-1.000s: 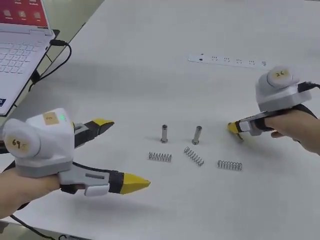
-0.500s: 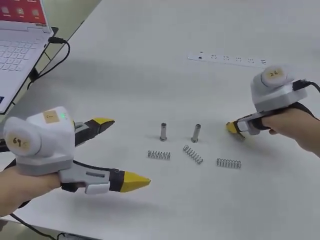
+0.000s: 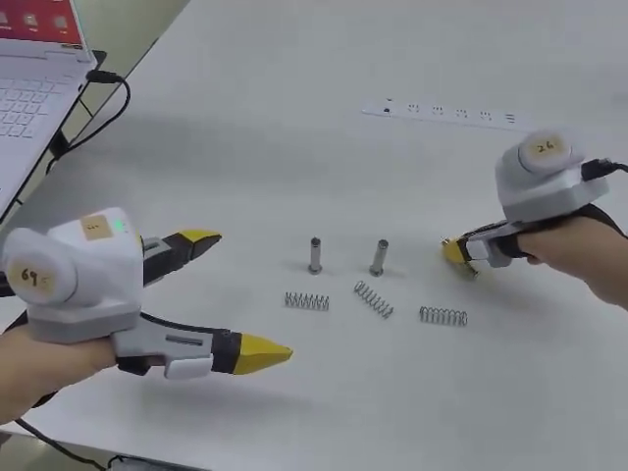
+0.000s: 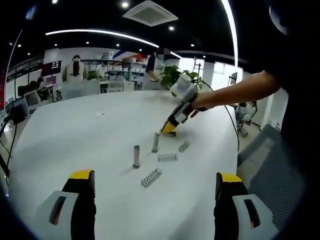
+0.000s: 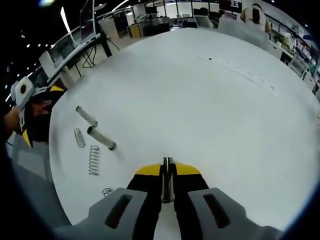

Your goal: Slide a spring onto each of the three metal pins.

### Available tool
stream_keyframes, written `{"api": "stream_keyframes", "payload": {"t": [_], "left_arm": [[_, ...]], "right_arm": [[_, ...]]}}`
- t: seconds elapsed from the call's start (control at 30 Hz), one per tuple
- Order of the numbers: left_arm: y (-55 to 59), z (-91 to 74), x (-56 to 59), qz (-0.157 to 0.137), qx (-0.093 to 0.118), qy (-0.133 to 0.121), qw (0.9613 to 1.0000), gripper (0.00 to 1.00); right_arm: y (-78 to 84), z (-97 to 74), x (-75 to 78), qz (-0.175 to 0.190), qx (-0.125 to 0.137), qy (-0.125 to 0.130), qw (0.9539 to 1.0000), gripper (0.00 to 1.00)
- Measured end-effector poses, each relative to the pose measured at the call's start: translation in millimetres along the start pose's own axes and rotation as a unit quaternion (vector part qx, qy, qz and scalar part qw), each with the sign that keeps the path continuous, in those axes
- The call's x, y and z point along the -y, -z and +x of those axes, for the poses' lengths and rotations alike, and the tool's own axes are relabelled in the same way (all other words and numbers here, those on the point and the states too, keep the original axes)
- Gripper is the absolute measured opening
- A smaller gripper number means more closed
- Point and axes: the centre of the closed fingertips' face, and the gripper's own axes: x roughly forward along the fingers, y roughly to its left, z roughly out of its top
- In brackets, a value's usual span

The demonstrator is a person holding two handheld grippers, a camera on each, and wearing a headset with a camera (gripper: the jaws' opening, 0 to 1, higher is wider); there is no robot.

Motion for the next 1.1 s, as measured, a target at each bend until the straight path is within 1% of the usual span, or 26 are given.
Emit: {"api": "stream_keyframes", "payload": {"t": [0.3, 0.5, 0.6, 0.7, 0.93, 1.0, 1.1], "left_arm": [[-0.8, 0.8, 2.3, 0.001, 0.001, 0.002, 1.0000, 0.98], [-1.3, 2.0, 3.2, 0.002, 0.001, 0.003, 1.0000, 0.98], [-1.8, 3.1, 4.1, 0.003, 0.000, 0.005, 1.0000, 0.98], [-2.8, 3.8, 4.4, 0.004, 0.001, 0.005, 1.0000, 0.98], [-2.2, 4.2, 5.1, 0.003, 0.001, 0.005, 1.0000, 0.98], [-2.1, 4.4, 5.6, 0.004, 0.001, 0.005, 1.0000, 0.98], [-2.6, 4.5, 6.1, 0.004, 0.001, 0.006, 1.0000, 0.98]], "right_arm": [[4.5, -9.2, -6.5, -0.001, 0.014, -0.009, 0.9999, 0.05], [5.9, -14.0, -7.6, 0.000, 0.022, -0.012, 0.9997, 0.05], [4.5, -17.2, -7.9, 0.003, 0.032, -0.010, 0.9994, 0.05], [3.5, -19.6, -10.2, 0.007, 0.041, -0.014, 0.9990, 0.05], [0.4, -24.5, -15.0, 0.003, 0.062, -0.015, 0.9979, 0.05], [0.1, -25.0, -15.4, 0.001, 0.067, -0.012, 0.9977, 0.05], [-1.5, -26.5, -13.9, 0.003, 0.081, -0.005, 0.9967, 0.05]]}}
